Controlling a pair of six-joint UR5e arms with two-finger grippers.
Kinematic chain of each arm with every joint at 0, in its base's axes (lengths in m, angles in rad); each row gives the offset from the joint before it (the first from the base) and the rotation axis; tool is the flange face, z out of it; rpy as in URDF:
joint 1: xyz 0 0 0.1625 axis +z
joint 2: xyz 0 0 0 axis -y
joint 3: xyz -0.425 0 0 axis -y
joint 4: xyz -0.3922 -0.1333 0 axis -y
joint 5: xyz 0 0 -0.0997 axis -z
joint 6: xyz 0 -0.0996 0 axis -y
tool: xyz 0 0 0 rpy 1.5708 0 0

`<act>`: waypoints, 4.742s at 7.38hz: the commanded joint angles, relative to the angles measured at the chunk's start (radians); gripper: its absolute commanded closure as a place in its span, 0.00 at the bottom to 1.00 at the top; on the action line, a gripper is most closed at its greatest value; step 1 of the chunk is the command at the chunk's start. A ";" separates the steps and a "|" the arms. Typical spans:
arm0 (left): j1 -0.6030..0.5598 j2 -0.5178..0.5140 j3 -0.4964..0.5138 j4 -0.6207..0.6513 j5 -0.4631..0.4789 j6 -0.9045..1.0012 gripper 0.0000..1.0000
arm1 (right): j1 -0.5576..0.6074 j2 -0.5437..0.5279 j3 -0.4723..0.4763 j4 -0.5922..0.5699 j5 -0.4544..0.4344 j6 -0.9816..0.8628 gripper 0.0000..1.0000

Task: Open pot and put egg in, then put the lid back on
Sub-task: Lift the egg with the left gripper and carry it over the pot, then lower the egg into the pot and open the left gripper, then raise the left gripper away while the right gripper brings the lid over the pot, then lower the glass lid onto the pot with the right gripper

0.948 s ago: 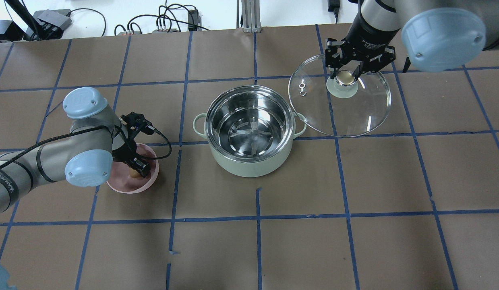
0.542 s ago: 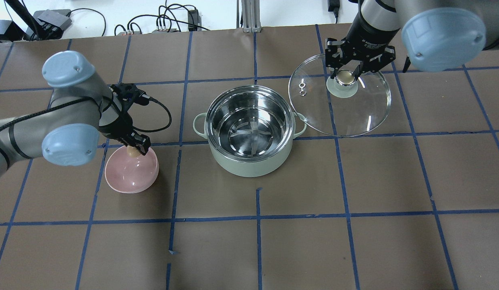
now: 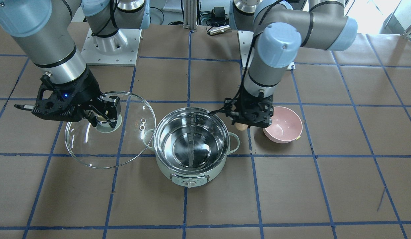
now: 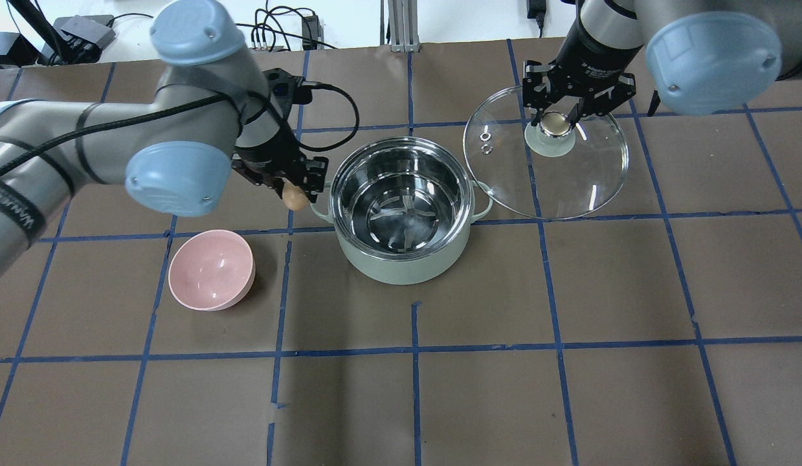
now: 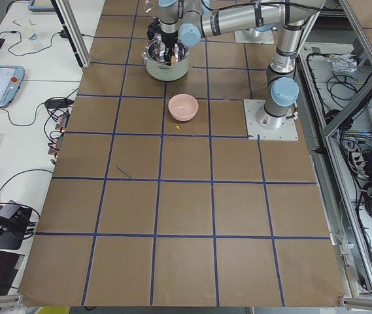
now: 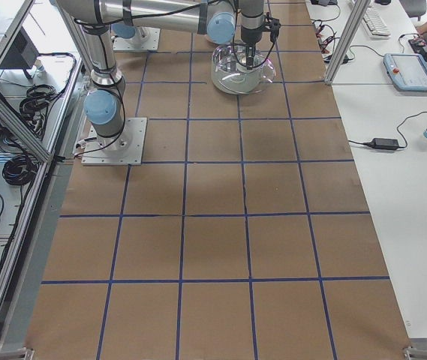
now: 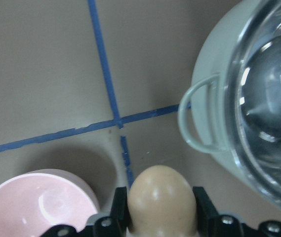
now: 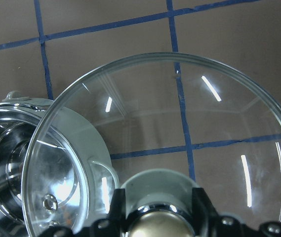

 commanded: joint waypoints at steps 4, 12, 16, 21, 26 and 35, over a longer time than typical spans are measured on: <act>-0.174 -0.273 0.126 0.135 -0.001 -0.009 0.92 | 0.000 0.000 -0.002 -0.001 0.001 0.000 0.66; -0.099 -0.014 0.145 -0.120 -0.006 -0.014 0.00 | 0.024 0.000 0.004 0.001 0.002 0.072 0.66; 0.069 0.220 0.145 -0.334 0.026 -0.010 0.00 | 0.150 0.034 0.004 -0.060 -0.006 0.197 0.67; 0.111 0.251 0.132 -0.370 0.051 0.009 0.00 | 0.287 0.135 -0.001 -0.182 -0.010 0.379 0.67; 0.111 0.257 0.125 -0.368 0.057 0.041 0.00 | 0.339 0.189 -0.001 -0.251 -0.009 0.477 0.67; 0.151 0.268 0.125 -0.394 0.028 0.030 0.00 | 0.365 0.192 -0.019 -0.248 -0.039 0.521 0.67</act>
